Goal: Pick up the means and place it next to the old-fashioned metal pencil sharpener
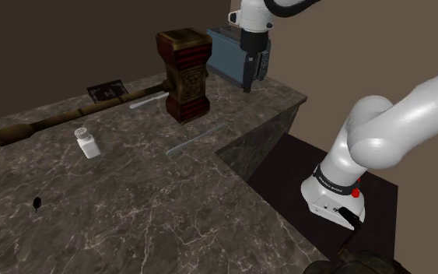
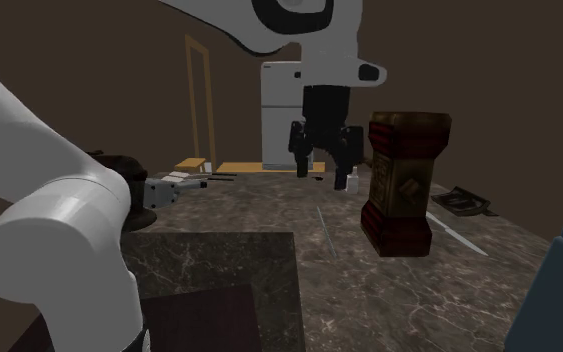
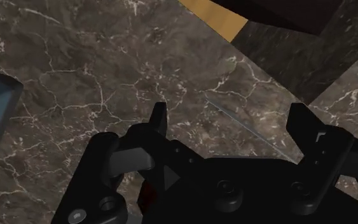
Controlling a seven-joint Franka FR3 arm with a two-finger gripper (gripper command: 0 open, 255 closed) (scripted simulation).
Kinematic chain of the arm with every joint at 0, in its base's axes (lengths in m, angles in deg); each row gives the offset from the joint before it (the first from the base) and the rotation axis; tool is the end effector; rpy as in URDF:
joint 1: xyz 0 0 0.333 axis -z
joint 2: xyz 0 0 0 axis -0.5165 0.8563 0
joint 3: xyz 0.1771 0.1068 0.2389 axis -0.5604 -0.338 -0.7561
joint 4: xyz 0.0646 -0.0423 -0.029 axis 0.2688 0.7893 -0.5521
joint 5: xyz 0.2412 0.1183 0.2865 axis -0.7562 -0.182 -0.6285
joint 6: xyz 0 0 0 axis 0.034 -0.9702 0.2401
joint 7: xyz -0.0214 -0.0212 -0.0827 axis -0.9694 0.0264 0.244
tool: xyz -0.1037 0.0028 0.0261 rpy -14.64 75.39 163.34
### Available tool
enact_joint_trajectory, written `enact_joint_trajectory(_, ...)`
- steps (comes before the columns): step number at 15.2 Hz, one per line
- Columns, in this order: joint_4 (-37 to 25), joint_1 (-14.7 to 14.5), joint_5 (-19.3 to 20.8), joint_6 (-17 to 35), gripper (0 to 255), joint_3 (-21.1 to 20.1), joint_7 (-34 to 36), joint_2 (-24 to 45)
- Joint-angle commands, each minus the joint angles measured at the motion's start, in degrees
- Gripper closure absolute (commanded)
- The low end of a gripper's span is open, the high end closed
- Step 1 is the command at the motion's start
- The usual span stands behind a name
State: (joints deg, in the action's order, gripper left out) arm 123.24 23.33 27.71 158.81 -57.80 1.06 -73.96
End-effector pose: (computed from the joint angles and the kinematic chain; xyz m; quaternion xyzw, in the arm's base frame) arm 0.3682 0.0515 0.5035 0.9758 0.2178 -0.0214 0.0037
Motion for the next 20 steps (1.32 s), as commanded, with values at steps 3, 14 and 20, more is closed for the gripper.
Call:
enact_joint_trajectory(3, -0.98, -3.87, -0.46, 7.32, 0, 0.15, -9.02, 7.12)
enact_joint_trajectory(14, -4.54, -13.36, -3.24, 22.57, 0, -1.85, -33.06, 23.24)
enact_joint_trajectory(20, -4.11, -14.92, -3.89, 27.35, 0, -2.79, -37.50, 27.14)
